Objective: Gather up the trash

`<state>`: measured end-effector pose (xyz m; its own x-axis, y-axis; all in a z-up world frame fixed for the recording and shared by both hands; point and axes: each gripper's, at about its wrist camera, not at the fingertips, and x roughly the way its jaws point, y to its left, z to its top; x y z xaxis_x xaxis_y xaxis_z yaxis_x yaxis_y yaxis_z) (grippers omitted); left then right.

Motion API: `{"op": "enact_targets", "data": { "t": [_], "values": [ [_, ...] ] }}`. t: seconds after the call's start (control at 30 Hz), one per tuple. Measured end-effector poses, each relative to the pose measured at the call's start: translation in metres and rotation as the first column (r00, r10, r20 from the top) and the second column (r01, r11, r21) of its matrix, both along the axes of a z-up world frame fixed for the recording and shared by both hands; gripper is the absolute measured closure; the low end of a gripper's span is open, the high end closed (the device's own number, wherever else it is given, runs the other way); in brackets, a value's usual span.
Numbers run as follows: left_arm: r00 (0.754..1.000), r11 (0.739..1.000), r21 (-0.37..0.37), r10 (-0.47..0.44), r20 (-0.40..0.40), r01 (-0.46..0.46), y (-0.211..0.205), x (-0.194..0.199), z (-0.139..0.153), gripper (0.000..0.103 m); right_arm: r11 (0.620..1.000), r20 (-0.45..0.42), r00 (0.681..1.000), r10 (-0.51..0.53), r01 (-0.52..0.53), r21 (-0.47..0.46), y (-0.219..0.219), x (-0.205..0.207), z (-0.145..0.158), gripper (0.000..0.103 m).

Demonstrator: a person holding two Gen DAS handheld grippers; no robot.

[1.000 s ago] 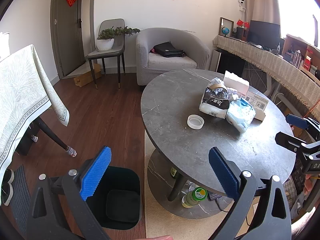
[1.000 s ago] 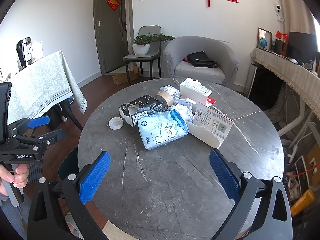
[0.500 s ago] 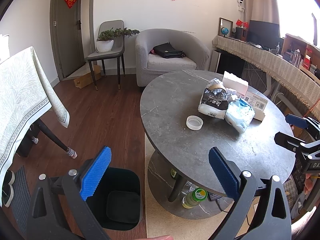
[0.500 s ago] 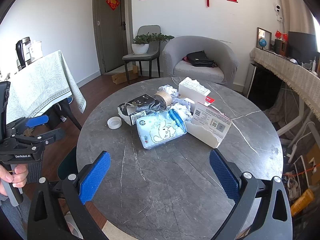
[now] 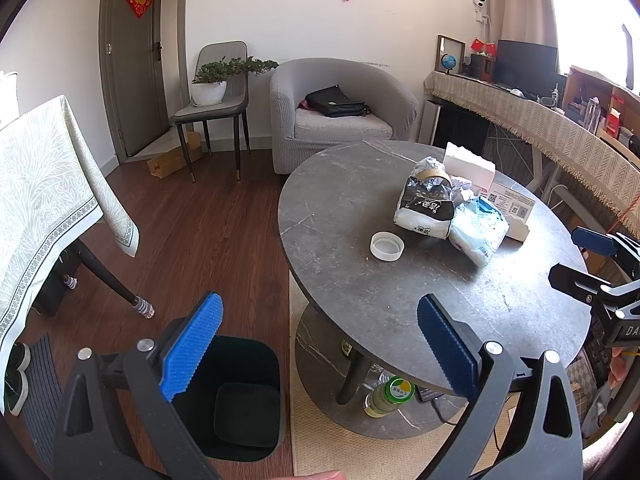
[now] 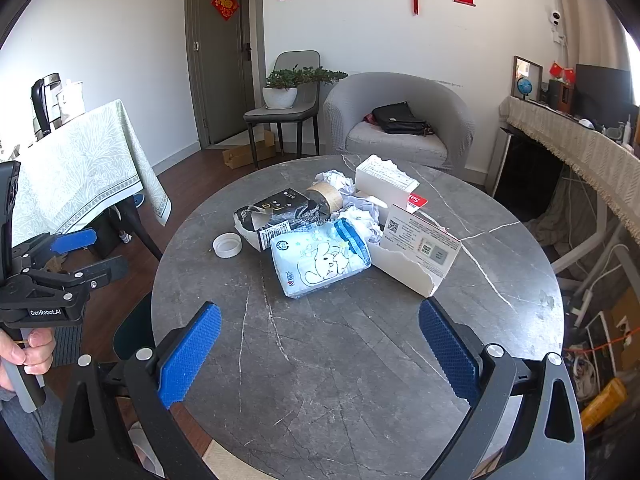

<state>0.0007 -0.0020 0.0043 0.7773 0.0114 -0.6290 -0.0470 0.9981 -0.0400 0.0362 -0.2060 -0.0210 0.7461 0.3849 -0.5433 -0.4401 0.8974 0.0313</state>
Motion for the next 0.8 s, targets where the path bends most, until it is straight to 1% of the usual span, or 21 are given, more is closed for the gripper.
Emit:
{"op": "enact_targets", "data": {
  "t": [0.8],
  "values": [
    [1.000, 1.000, 0.009, -0.005, 0.005, 0.005, -0.0028, 0.0001, -0.0004, 0.003, 1.000, 0.000, 1.000, 0.000, 0.000, -0.001, -0.0018, 0.0002, 0.0008, 0.003]
  ]
}}
